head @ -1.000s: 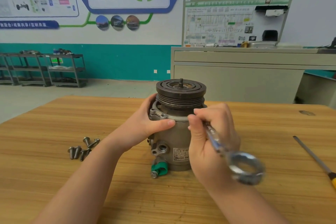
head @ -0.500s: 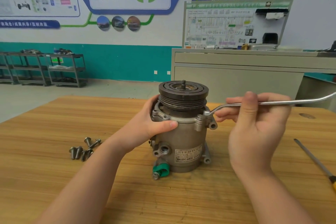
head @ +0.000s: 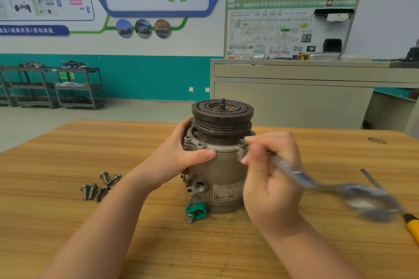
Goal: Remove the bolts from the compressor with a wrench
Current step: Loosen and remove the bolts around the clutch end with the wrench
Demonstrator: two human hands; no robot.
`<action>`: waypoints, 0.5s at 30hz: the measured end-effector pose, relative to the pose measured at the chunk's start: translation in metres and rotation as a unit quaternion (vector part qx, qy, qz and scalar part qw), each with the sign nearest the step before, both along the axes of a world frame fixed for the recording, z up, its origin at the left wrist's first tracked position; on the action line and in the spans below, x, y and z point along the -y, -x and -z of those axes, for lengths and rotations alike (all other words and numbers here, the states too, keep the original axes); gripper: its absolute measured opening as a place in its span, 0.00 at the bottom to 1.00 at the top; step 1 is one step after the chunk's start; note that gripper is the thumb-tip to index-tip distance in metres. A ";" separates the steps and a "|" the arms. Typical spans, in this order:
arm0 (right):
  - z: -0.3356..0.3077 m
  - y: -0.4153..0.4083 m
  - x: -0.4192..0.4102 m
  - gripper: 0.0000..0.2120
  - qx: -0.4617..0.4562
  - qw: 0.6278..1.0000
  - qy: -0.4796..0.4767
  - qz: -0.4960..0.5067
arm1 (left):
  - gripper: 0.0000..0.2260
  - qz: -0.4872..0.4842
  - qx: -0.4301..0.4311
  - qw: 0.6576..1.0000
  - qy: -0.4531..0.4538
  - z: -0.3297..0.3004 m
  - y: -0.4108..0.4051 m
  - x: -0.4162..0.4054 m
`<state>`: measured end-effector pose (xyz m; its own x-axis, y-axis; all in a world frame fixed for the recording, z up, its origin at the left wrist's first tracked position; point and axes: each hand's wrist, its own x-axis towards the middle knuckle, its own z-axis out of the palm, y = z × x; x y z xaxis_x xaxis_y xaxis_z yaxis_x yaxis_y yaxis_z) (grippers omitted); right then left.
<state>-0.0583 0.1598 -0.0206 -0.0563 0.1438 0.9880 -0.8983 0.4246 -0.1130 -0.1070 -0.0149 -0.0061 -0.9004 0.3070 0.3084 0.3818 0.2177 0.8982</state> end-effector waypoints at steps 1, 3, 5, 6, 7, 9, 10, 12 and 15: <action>-0.002 -0.001 0.003 0.11 0.038 0.993 0.092 -0.059 | 0.46 0.001 0.001 1.000 0.000 0.000 -0.001 0.000; -0.009 0.001 0.003 0.09 0.130 0.933 0.295 -0.162 | 0.48 0.001 0.002 1.000 0.001 -0.001 -0.002 -0.001; -0.016 0.010 -0.009 0.10 0.246 0.843 0.401 -0.262 | 0.49 -0.002 0.003 1.000 0.005 -0.001 -0.002 -0.001; -0.019 0.015 -0.017 0.10 0.292 0.807 0.411 -0.306 | 0.49 -0.004 0.003 1.000 0.005 -0.001 -0.002 0.000; -0.023 0.019 -0.024 0.10 0.323 0.778 0.414 -0.344 | 0.49 -0.005 0.003 1.000 0.004 -0.001 -0.001 0.000; -0.030 0.021 -0.034 0.09 0.327 0.756 0.417 -0.384 | 0.48 -0.004 0.001 1.000 0.003 0.000 0.000 0.000; -0.033 0.020 -0.037 0.10 0.307 0.766 0.417 -0.380 | 0.48 -0.003 0.002 1.000 0.005 0.000 0.000 0.000; -0.037 0.013 -0.039 0.09 0.253 0.831 0.387 -0.309 | 0.49 -0.003 0.002 1.000 0.009 0.000 0.000 0.000; -0.035 0.005 -0.033 0.07 0.170 0.923 0.296 -0.176 | 0.48 -0.003 0.001 1.000 0.009 0.000 0.001 0.000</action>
<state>-0.0635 0.1931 0.0141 -0.4954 0.5665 0.6586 -0.8387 -0.1143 -0.5325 -0.1076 -0.0153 -0.0063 -0.9023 0.3079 0.3017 0.3797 0.2363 0.8944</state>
